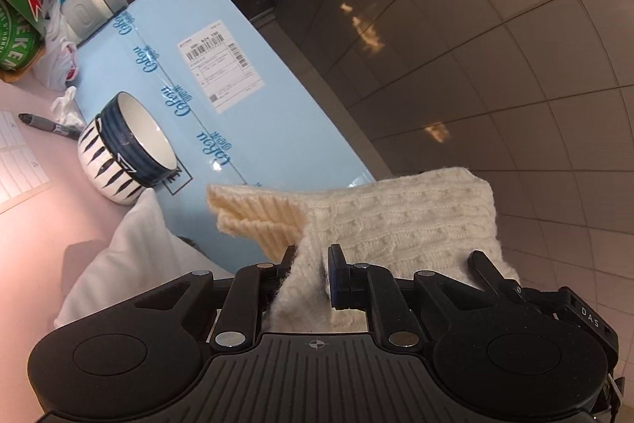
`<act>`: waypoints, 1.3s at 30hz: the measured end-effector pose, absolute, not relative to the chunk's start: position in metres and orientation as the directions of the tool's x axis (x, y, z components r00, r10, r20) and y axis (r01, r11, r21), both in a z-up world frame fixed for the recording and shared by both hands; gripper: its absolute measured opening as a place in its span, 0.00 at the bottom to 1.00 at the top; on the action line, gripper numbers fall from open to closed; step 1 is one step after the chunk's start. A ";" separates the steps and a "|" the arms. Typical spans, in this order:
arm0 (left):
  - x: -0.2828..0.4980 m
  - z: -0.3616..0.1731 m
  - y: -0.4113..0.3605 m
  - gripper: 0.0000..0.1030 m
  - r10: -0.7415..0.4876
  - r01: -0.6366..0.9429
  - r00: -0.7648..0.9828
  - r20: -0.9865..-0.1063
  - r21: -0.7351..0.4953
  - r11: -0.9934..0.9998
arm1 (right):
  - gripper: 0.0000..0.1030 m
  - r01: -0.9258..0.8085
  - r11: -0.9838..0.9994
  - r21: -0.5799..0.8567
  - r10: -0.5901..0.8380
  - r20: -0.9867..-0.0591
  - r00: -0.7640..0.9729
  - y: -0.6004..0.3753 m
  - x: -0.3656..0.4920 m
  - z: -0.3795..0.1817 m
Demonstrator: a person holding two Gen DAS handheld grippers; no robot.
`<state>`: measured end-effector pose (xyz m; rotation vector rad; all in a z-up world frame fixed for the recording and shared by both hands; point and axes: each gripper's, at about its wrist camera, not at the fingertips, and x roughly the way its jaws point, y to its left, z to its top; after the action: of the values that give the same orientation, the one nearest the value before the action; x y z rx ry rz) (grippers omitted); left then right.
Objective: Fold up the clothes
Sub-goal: 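Grasp the cream sweater with both grippers and lift it, then lay the cream sweater flat on the printed desk mat with both grippers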
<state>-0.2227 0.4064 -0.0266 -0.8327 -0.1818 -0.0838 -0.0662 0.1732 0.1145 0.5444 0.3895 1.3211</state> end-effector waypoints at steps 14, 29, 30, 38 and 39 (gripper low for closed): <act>-0.192 -0.001 0.251 0.13 -0.414 0.342 0.910 -0.024 -0.522 0.781 | 0.15 -0.598 0.472 0.648 0.859 -0.185 0.477 0.002 -0.018 0.087; -0.167 -0.018 0.196 0.59 -0.434 0.248 0.843 -0.318 -0.486 0.838 | 0.71 -0.287 0.828 0.482 0.506 -0.420 0.753 -0.069 0.001 0.055; -0.168 -0.017 0.200 0.66 -0.416 0.231 0.851 -0.320 -0.484 0.844 | 0.73 -0.286 0.833 0.473 0.495 -0.410 0.766 -0.071 -0.001 0.056; -0.141 -0.021 0.203 0.64 -0.371 0.128 0.841 -0.395 -0.522 0.844 | 0.83 -0.361 0.793 0.490 0.565 -0.372 0.737 -0.059 -0.017 0.081; -0.137 -0.020 0.198 0.46 -0.373 0.136 0.838 -0.398 -0.509 0.850 | 0.83 -0.372 0.768 0.522 0.601 -0.384 0.701 -0.057 -0.016 0.081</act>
<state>-0.1372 0.1983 -0.0196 -0.4865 0.5106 -0.2810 -0.0163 -0.0569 0.0805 0.4290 0.5718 0.5605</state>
